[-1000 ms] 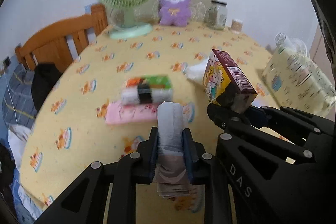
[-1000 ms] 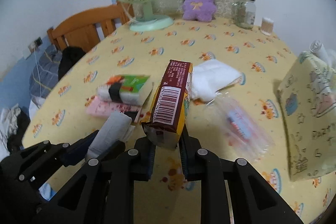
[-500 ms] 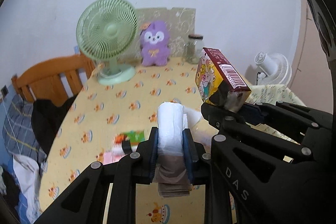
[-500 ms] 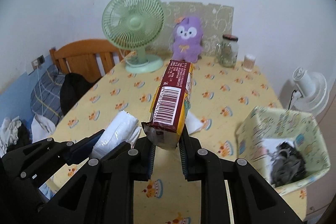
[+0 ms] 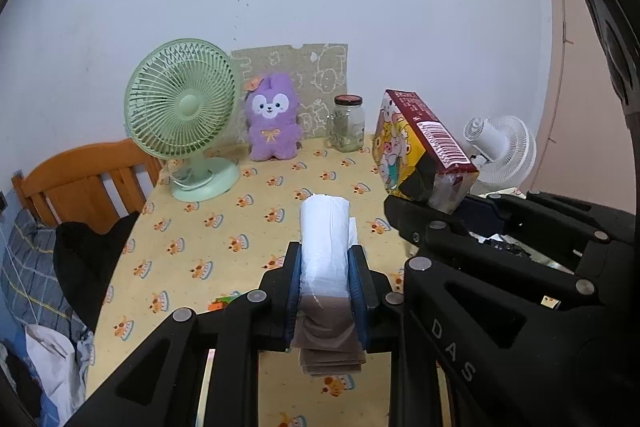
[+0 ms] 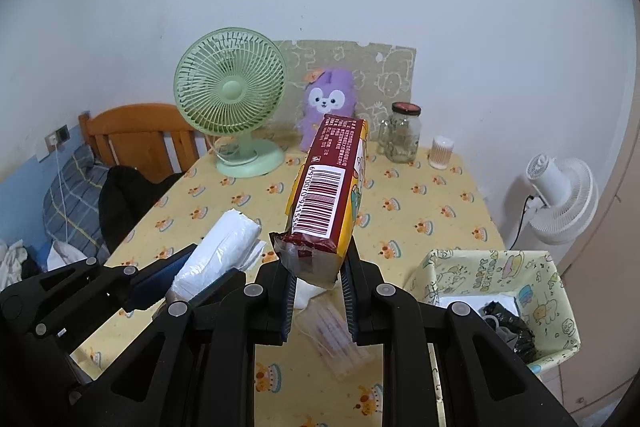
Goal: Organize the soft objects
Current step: 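Carry the socks and snack box over the patterned box with both tools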
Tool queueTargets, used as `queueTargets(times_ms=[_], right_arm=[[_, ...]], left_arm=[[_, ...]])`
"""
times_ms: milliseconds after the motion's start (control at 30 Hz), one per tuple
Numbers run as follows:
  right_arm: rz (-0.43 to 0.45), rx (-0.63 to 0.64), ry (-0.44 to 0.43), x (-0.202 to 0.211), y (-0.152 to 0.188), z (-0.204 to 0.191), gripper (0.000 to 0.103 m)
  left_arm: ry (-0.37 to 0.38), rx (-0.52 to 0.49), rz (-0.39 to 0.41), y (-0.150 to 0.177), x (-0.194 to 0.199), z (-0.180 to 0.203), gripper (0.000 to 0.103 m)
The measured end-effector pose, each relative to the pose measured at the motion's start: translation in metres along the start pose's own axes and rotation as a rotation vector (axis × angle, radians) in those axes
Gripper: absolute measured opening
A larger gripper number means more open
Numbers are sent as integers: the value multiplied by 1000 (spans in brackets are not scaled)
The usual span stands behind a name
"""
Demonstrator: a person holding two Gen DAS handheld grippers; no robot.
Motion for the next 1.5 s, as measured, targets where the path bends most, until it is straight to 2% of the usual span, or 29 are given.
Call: queueTargets(times_ms=[667, 1500], right_arm=[[-16, -48, 4, 3, -6, 54, 23], [-28, -103, 110, 9, 10, 155, 24]], left_arm=[[49, 12, -10, -20, -16, 54, 22], [153, -34, -33, -30, -55, 142, 22]])
Point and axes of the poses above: each gripper's, at about its wrist camera, not at the fingertips, and x roughly against the way its jaws point, z to its right, y to its underside, the point moved 6 cm from there along -x, roughly the way its jaws point, and after that the axes turned 4 degrees about z, right-handed, at the moved point
